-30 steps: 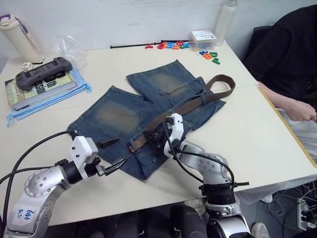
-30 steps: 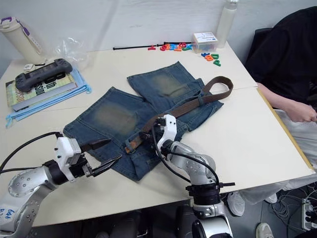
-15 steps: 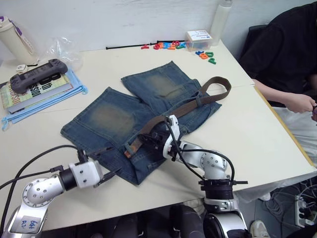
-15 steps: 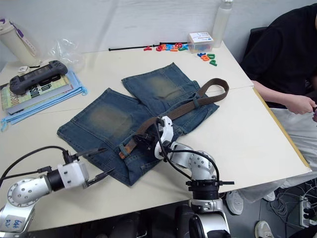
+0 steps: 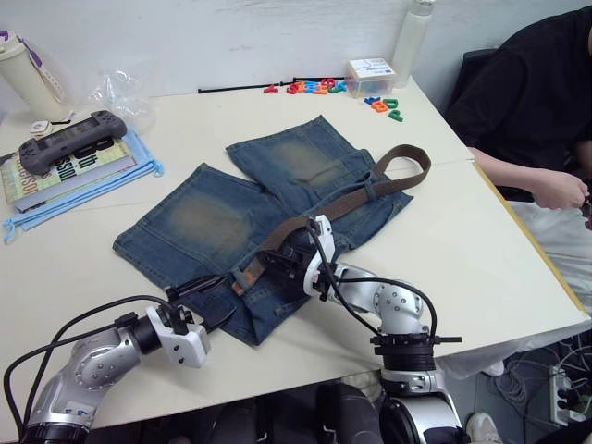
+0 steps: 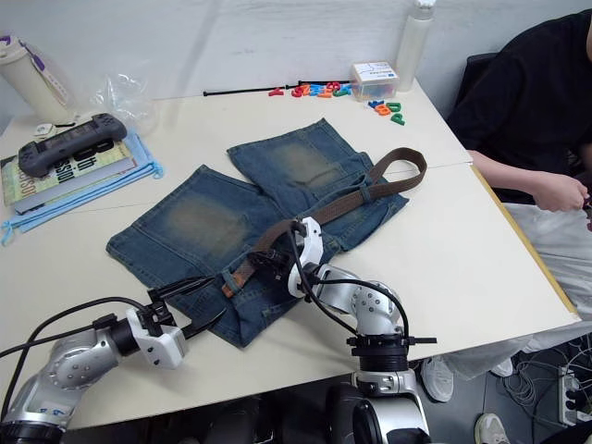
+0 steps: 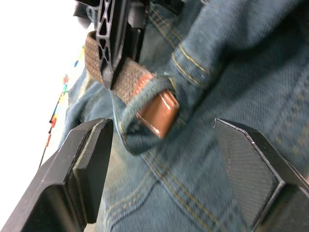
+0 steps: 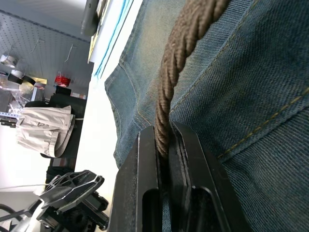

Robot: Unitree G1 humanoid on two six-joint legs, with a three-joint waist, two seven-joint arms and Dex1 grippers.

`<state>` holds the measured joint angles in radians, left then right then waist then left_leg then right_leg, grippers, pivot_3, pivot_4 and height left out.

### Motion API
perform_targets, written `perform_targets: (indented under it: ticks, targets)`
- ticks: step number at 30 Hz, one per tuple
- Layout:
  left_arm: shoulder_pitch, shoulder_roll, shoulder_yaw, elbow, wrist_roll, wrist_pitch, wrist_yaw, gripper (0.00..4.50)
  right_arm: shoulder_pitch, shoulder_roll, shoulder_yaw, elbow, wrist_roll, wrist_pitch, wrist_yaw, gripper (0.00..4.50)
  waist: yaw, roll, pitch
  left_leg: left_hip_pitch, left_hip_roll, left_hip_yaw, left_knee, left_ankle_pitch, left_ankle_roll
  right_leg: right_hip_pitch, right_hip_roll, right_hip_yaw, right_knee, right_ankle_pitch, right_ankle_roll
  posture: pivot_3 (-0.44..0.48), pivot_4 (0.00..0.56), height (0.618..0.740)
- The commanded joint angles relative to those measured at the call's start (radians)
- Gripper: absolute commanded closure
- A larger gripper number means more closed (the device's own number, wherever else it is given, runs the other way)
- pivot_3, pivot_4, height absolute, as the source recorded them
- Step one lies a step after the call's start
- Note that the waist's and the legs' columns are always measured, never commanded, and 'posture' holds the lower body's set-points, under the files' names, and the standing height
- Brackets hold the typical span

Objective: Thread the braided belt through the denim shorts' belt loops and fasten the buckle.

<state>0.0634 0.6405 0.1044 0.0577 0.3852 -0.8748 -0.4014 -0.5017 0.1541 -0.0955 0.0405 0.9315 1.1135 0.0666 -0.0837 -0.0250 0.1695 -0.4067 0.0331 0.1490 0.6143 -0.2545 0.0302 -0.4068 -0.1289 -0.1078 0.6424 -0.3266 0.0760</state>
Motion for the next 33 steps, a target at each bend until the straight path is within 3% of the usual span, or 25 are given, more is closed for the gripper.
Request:
perform_targets:
  ticks: [1,6,9,16,25,28,33]
  targets:
    - [-0.013,-0.001,-0.016,0.012,0.029,-0.016,0.051,0.79,0.017,0.065,0.036,0.06,-0.013,0.038,-0.014,4.5,0.0,0.0,0.0,0.0,0.0,0.0,0.0,0.0,0.0,0.0,0.0,0.0,0.0,0.0,0.0,0.0,0.15,0.717]
    - [-0.018,0.011,-0.034,0.025,0.04,-0.018,0.084,0.79,0.021,0.064,0.034,0.054,-0.008,0.041,-0.016,4.5,0.0,0.0,0.0,0.0,0.0,0.0,0.0,0.001,0.001,0.0,0.0,-0.001,0.0,0.0,0.0,0.0,0.15,0.717]
    - [-0.017,0.016,-0.041,0.028,0.045,-0.021,0.099,1.56,0.02,0.063,0.032,0.054,-0.007,0.042,-0.017,4.5,0.0,0.0,0.0,0.0,0.0,0.0,0.0,0.001,0.0,0.0,0.0,-0.002,0.001,0.0,0.0,0.0,0.15,0.717]
    - [-0.014,0.033,-0.054,0.028,0.056,-0.018,0.124,4.36,0.02,0.067,0.033,0.053,-0.004,0.044,-0.021,4.5,0.001,0.004,-0.002,0.0,0.0,0.0,0.0,0.0,-0.001,0.0,-0.001,-0.002,0.0,0.0,0.0,0.0,0.15,0.717]
    - [-0.01,0.049,-0.065,0.022,0.073,-0.011,0.135,4.45,0.014,0.052,0.046,0.043,-0.013,0.045,-0.016,4.5,0.001,0.005,-0.002,0.001,0.0,0.0,0.0,0.0,-0.001,0.0,-0.001,-0.002,0.0,0.0,0.0,0.0,0.15,0.717]
    - [-0.006,0.051,-0.067,0.025,0.077,-0.013,0.14,4.5,0.017,0.043,0.048,0.019,-0.014,0.052,-0.022,3.38,0.0,0.005,-0.002,0.001,0.0,0.0,0.0,0.0,-0.001,0.0,-0.001,-0.002,0.0,0.0,0.0,0.0,0.15,0.717]
    - [0.001,0.053,-0.076,0.023,0.075,-0.009,0.142,4.5,0.032,0.041,-0.005,-0.071,0.043,0.092,-0.071,0.93,0.003,0.007,-0.001,0.0,0.0,0.0,0.0,0.001,0.0,0.0,-0.001,-0.002,0.001,0.0,0.0,0.0,0.15,0.717]
